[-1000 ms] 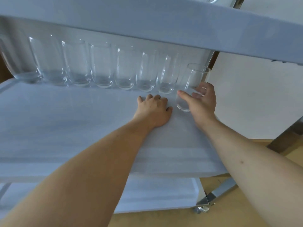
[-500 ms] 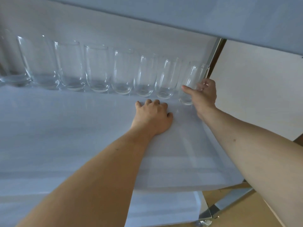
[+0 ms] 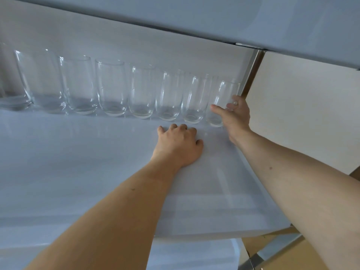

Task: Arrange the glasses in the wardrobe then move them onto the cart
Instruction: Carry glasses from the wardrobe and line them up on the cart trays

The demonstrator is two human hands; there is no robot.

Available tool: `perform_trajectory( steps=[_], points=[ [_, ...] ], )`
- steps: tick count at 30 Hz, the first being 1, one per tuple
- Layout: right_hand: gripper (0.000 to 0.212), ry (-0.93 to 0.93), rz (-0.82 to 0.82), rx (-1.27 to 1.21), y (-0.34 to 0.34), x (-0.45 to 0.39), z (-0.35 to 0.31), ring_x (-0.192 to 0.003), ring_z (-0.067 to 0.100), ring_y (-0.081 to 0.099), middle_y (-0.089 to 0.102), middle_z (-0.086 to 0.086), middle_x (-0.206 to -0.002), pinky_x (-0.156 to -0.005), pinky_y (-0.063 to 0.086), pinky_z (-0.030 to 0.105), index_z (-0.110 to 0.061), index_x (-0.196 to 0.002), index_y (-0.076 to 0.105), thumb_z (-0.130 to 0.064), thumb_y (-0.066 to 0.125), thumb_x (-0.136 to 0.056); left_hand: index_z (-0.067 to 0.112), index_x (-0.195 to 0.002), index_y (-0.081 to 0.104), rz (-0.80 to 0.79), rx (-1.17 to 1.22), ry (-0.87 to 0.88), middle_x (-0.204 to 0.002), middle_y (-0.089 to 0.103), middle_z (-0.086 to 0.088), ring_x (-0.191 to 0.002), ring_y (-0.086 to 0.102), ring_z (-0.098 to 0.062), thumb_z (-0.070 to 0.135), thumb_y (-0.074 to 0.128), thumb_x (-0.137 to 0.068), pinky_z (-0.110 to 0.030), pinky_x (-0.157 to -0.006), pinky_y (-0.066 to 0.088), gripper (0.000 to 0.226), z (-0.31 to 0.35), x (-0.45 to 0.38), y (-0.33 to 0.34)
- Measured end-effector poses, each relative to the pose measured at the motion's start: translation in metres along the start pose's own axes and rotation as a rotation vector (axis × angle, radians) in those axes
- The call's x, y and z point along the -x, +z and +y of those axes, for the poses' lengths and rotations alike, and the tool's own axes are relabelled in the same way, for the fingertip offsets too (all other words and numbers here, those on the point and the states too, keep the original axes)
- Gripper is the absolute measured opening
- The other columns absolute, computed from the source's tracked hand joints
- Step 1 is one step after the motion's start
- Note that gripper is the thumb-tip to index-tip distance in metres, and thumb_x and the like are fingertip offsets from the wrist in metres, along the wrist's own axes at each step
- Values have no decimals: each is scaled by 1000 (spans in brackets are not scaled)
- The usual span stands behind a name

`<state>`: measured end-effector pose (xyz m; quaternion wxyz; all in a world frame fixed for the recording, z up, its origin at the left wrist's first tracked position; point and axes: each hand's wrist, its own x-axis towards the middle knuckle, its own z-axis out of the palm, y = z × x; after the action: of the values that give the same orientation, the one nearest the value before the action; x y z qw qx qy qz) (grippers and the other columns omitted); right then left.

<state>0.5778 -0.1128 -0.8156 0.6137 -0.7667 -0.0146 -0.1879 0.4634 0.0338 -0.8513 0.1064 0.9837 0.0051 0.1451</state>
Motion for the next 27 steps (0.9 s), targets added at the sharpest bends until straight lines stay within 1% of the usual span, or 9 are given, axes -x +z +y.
perform_trajectory(
  steps=[7, 10, 12, 17, 20, 22, 23, 25, 27],
  points=[
    [93, 5, -32, 24, 0, 1, 0, -109, 11, 57, 57, 2, -131, -91, 44, 24, -22, -148, 43, -34, 92, -70, 22, -110, 62, 7, 5, 1, -115, 61, 0, -115, 51, -27, 47, 38, -97, -47, -99, 35, 37, 0, 0, 1],
    [95, 2, -62, 54, -1, 8, 0, -114, 15, 60, 59, 0, -130, -101, 49, 32, -22, -143, 45, -33, 96, -63, 22, -109, 63, 16, 4, -2, -116, 62, 0, -116, 52, -27, 47, 39, -97, -46, -97, 35, 37, -1, 0, 0],
    [92, -7, -85, 72, 0, 15, 2, -113, 18, 63, 63, -2, -125, -102, 51, 39, -20, -136, 47, -31, 97, -59, 22, -109, 63, 9, 2, -2, -117, 62, 0, -116, 51, -27, 47, 39, -97, -46, -97, 35, 37, -1, 2, -1],
    [114, 36, -73, 167, -4, 35, 3, -131, 23, 52, 49, 4, -144, -109, 46, 41, -16, -148, 36, -29, 97, -54, 23, -112, 62, -40, -11, -14, -118, 61, 1, -118, 51, -26, 48, 38, -97, -47, -99, 35, 38, 2, 2, -7],
    [115, 63, -63, 201, -15, 45, 2, -125, 22, 53, 47, 3, -140, -105, 48, 37, -19, -149, 33, -28, 97, -53, 23, -107, 64, -45, 15, -26, -117, 63, 0, -118, 53, -27, 48, 41, -96, -46, -99, 37, 36, 3, 3, -11],
    [111, 59, -71, 241, -25, 56, -3, -119, 20, 53, 47, -1, -133, -99, 47, 30, -23, -149, 34, -29, 95, -57, 21, -114, 66, -25, 62, -20, -122, 64, -4, -121, 55, -30, 47, 47, -95, -43, -102, 39, 37, 4, 3, -14],
    [108, 48, -96, 291, -29, 63, -5, -124, 22, 52, 47, 1, -136, -102, 45, 30, -24, -149, 34, -31, 94, -60, 20, -121, 66, -11, 82, -17, -126, 64, -5, -122, 55, -32, 45, 49, -96, -42, -103, 40, 39, 4, 5, -16],
    [106, 6, -163, 384, -41, 80, -8, -139, 24, 41, 41, 5, -149, -113, 37, 35, -21, -153, 32, -36, 91, -66, 19, -129, 64, 6, 85, 1, -132, 64, -6, -126, 53, -32, 43, 51, -97, -40, -106, 38, 42, 6, 8, -22],
    [104, -11, -237, 415, -51, 96, -12, -144, 25, 36, 36, 7, -156, -118, 33, 40, -21, -156, 30, -40, 87, -72, 20, -132, 63, 20, 77, -8, -134, 62, -6, -129, 51, -31, 44, 50, -99, -41, -107, 36, 43, 7, 12, -30]
  ],
)
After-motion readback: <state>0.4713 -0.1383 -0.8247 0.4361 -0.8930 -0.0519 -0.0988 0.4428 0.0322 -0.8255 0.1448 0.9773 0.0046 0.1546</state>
